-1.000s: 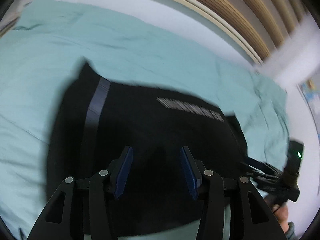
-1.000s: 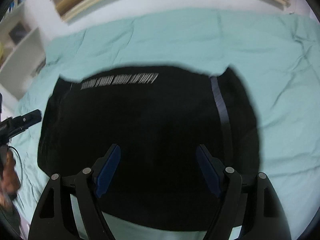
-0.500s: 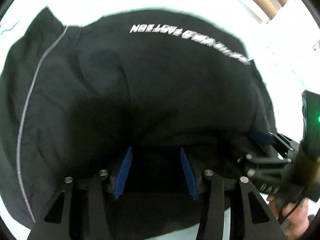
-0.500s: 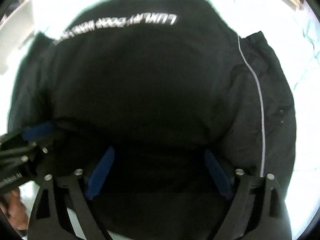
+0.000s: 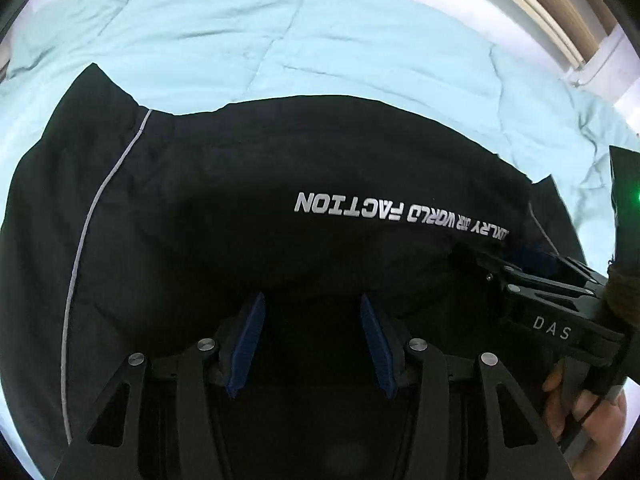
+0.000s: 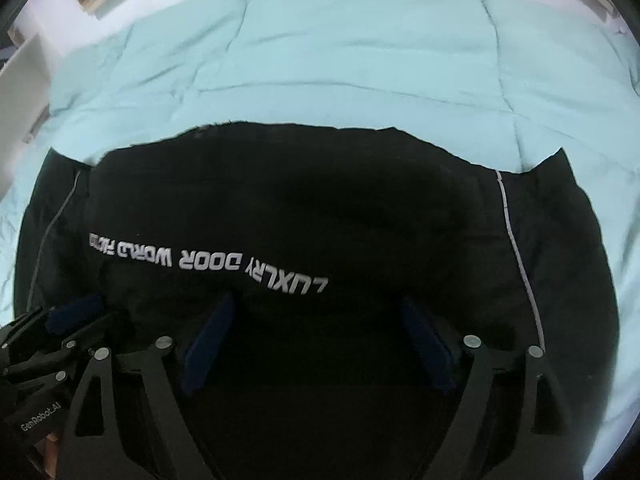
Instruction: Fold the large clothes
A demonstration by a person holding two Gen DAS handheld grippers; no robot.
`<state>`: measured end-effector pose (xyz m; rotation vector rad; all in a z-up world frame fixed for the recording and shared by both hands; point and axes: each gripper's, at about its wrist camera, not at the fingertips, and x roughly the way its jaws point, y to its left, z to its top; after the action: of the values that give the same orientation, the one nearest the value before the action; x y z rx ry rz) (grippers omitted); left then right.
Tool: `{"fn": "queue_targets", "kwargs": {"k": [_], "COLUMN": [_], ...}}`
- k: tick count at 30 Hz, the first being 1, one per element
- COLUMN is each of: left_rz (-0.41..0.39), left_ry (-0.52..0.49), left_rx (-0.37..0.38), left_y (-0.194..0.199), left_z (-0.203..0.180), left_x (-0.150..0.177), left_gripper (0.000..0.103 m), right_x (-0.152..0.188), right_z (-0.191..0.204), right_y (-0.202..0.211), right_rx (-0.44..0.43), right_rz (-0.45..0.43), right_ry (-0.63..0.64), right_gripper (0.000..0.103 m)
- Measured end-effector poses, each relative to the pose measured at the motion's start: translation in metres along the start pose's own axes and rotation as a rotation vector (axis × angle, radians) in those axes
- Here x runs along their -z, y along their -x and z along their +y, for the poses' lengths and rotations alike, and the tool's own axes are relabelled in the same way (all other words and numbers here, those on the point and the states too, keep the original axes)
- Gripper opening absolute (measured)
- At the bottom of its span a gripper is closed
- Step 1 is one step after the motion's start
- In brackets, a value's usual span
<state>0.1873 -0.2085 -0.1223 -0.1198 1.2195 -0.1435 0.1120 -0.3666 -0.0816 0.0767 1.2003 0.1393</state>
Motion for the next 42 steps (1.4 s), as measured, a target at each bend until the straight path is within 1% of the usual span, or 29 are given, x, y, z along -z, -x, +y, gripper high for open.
{"fn": "queue_targets", "kwargs": {"k": [2,4,7,9,12,14,16,19,22,23,24,25,26,27,29,33,34,40,42], "left_rz": [-0.006,-0.016,-0.029,-0.046,-0.074,-0.081,-0.098,-0.126,-0.144,-0.146,-0.145,-0.142,-0.139,-0.132,-0.121,-0.116,-0.118,-0.108,-0.100], "left_ry": [-0.014,-0.020,-0.022,-0.018,-0.017,0.008,0.045,0.094,0.147,0.155,0.168,0.178,0.185,0.199,0.232,0.302,0.312,0.280,0.278], "left_rx": [-0.009,0.006,0.047,0.054,0.008,-0.010,-0.009,-0.046,-0.074,-0.077,-0.086,-0.091,-0.093,-0.090,-0.082,-0.046,-0.039,-0.033,-0.017], "left_y": [0.001,0.003,0.021,0.036,0.059,0.074,0.090,0.114,0.131,0.138,0.140,0.141,0.138,0.137,0.132,0.122,0.121,0.112,0.105], "left_z": [-0.002,-0.003,0.000,0.004,0.017,0.027,0.043,0.078,0.107,0.124,0.134,0.140,0.139,0.146,0.155,0.168,0.171,0.176,0.179], "left_x": [-0.002,-0.004,-0.001,0.003,0.019,0.034,0.047,0.063,0.071,0.079,0.082,0.085,0.085,0.086,0.085,0.082,0.081,0.065,0.058], "left_gripper": [0.052,0.052,0.052,0.052,0.052,0.052,0.052,0.052,0.052,0.052,0.052,0.052,0.052,0.052,0.052,0.052,0.052,0.052,0.052], "right_x": [-0.002,0.003,0.006,0.015,0.031,0.042,0.057,0.084,0.104,0.108,0.107,0.114,0.116,0.119,0.123,0.133,0.127,0.122,0.119], "right_z": [-0.002,-0.002,-0.012,-0.019,-0.031,-0.042,-0.057,-0.077,-0.097,-0.104,-0.113,-0.128,-0.133,-0.138,-0.137,-0.153,-0.145,-0.150,-0.152], "right_y": [0.000,0.004,0.023,0.038,0.057,0.070,0.084,0.105,0.116,0.117,0.118,0.128,0.129,0.131,0.130,0.130,0.120,0.114,0.109], "right_rx": [-0.003,-0.015,-0.036,-0.050,-0.072,-0.060,-0.033,-0.012,0.017,0.029,0.041,0.049,0.056,0.059,0.060,0.080,0.083,0.083,0.082], "right_rz": [0.002,0.001,-0.021,-0.035,-0.041,-0.053,-0.068,-0.081,-0.073,-0.066,-0.061,-0.059,-0.058,-0.060,-0.064,-0.048,-0.043,-0.045,-0.041], "right_ry": [0.003,0.001,-0.019,-0.048,-0.094,-0.117,-0.149,-0.195,-0.225,-0.231,-0.236,-0.241,-0.247,-0.253,-0.256,-0.244,-0.241,-0.222,-0.221], "right_gripper": [0.089,0.089,0.089,0.089,0.089,0.089,0.089,0.089,0.089,0.089,0.089,0.089,0.089,0.089,0.089,0.089,0.089,0.089,0.089]}}
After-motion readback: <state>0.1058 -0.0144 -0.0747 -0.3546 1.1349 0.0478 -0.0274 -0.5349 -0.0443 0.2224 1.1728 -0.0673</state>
